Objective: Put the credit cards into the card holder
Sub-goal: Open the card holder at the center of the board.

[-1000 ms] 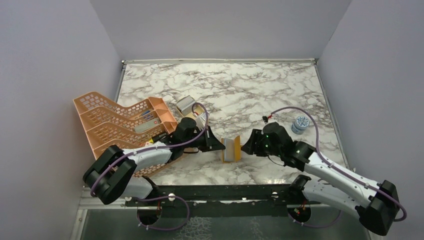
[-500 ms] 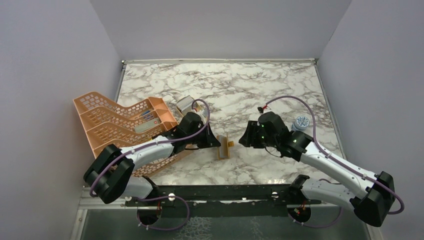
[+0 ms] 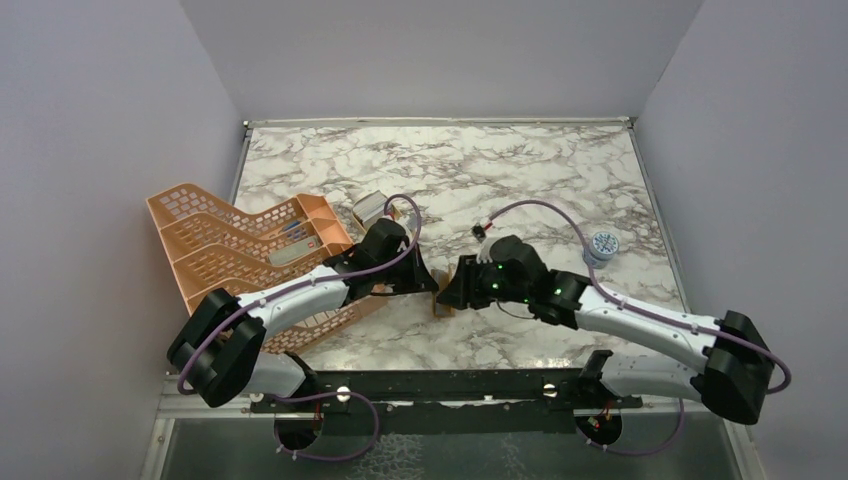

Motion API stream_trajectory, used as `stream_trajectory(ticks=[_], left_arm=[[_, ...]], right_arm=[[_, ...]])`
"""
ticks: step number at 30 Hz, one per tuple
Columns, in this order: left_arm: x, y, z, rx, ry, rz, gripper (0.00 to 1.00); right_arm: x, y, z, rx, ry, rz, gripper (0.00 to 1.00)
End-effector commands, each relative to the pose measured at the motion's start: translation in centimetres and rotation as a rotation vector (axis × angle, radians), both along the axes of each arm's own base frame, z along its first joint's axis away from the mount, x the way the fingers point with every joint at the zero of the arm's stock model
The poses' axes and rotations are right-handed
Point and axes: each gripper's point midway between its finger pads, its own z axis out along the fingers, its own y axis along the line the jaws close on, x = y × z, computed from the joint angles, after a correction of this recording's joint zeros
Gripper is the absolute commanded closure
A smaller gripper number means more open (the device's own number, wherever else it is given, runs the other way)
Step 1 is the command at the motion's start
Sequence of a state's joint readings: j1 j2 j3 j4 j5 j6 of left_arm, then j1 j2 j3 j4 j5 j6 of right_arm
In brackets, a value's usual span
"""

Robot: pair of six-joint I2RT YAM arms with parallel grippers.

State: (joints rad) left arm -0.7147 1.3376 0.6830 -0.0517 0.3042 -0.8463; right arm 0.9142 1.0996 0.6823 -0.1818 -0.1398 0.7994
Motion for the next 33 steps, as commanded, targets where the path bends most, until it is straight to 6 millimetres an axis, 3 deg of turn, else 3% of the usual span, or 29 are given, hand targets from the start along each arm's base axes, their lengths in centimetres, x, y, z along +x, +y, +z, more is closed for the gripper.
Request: stream_trajectory(ticks=[1,8,15,21,27,33], left_arm=[[0.4,-0.4,0.8,0.002,-0.018,-0.011,1.00],[-0.2,-0.2,0.2,0.002,-0.008,-0.027,1.00],[-1.2,-0.7,0.0,-0.049,0.005,-0.075,1.00],[-1.8,-1.4,0.4,-0.112,0.003,-0.115,1.00],[-2.0,-1.3,0.2,-0.110,0.013,-0.119,1.00],[-2.0,-1.3,-0.1,-0.102,0.020,-0.119,1.00]], right_arm=[[0.6,2.5,-0.4,-0.014,-0.006,-0.009,0.65],[2.0,0.7,-4.7,-0.178,0.027,-0.119,0.69],[1.5,-0.3,-7.6,-0.246,0.070,-0.128,0.68],[0.7,0.1,-7.8,-0.183,0.073,-0.098,0.59],[0.6,-0.1,-8.8,-0.209,0.089,-0.101,0.59],[0.2,0.5,-8.2,-0.152,0.097,-0.078,0.52]])
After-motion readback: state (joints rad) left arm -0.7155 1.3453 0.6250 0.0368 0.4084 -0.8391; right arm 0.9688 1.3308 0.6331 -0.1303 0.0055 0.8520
